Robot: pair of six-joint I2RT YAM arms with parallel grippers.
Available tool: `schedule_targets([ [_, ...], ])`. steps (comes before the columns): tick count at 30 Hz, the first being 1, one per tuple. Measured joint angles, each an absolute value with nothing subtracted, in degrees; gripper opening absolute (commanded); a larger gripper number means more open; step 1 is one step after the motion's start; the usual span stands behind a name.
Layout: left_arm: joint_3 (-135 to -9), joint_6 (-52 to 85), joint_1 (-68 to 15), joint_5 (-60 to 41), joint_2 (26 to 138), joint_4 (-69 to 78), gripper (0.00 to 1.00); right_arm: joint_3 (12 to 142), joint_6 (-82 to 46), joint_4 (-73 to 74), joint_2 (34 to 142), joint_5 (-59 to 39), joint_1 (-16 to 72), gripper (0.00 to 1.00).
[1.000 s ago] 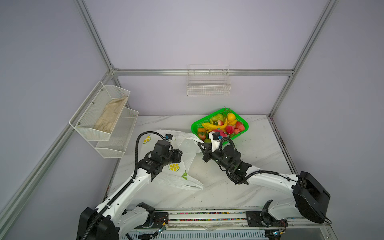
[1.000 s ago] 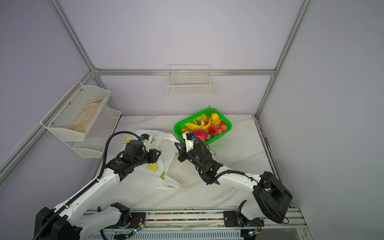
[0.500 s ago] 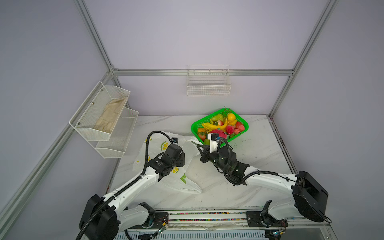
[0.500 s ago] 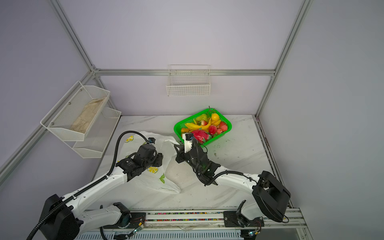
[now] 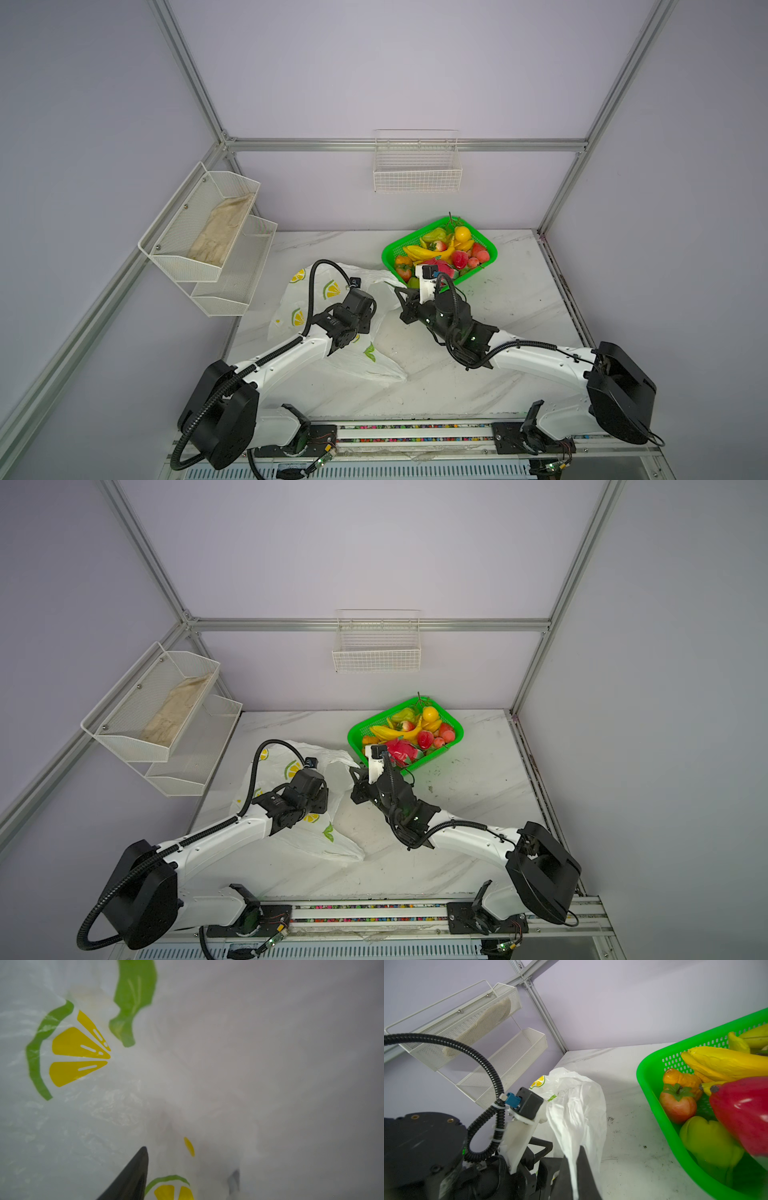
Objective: Place the fake fruits into the plastic bag and tie a complex knot
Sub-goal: 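Release the bag mouth and move the right gripper over the green basket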
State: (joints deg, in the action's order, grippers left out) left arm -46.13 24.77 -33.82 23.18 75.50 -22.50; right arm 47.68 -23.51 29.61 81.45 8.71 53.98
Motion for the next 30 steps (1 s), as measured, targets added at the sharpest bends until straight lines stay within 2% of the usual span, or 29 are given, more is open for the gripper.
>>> schedule_targets([
  [3,-46.0,24.8,-33.8,24.3,75.5,-21.7,0.19,48.3,-23.2,28.1,81.4,9.3,54.0,0.0],
  [5,-46.0,24.6,-33.8,24.5,75.5,-21.9,0.14,48.8,-22.6,27.2,81.4,9.5,54.0,0.0],
  [8,-46.1,24.4,-33.8,22.9,75.5,-22.7,0.01,50.4,-20.9,25.2,82.0,10.2,54.0,0.0],
  [12,-46.2,24.6,-32.5,15.0,75.1,-25.3,0.0,54.7,-17.5,22.4,85.5,10.8,52.8,0.01],
  [14,-46.4,25.2,-30.3,9.1,74.2,-26.6,0.0,57.0,-16.3,21.0,87.8,9.5,51.0,0.09],
  [15,-46.8,25.9,-28.5,5.7,73.4,-27.2,0.0,58.3,-15.9,20.2,89.3,8.2,49.6,0.17],
  [19,-49.3,27.9,-20.1,-4.3,70.1,-28.0,0.0,63.7,-13.0,15.7,94.1,4.0,45.2,0.57],
  [23,-53.5,28.4,-15.4,-10.2,70.9,-28.4,0.0,65.8,-8.9,10.4,93.9,2.1,44.7,0.81],
  [25,-55.7,28.5,-14.1,-13.1,72.9,-28.7,0.0,65.5,-7.1,7.8,91.7,1.8,44.7,0.88],
  [30,-57.5,29.1,-12.3,-18.3,77.7,-28.9,0.0,62.8,-4.4,3.2,82.6,1.8,42.0,0.96],
])
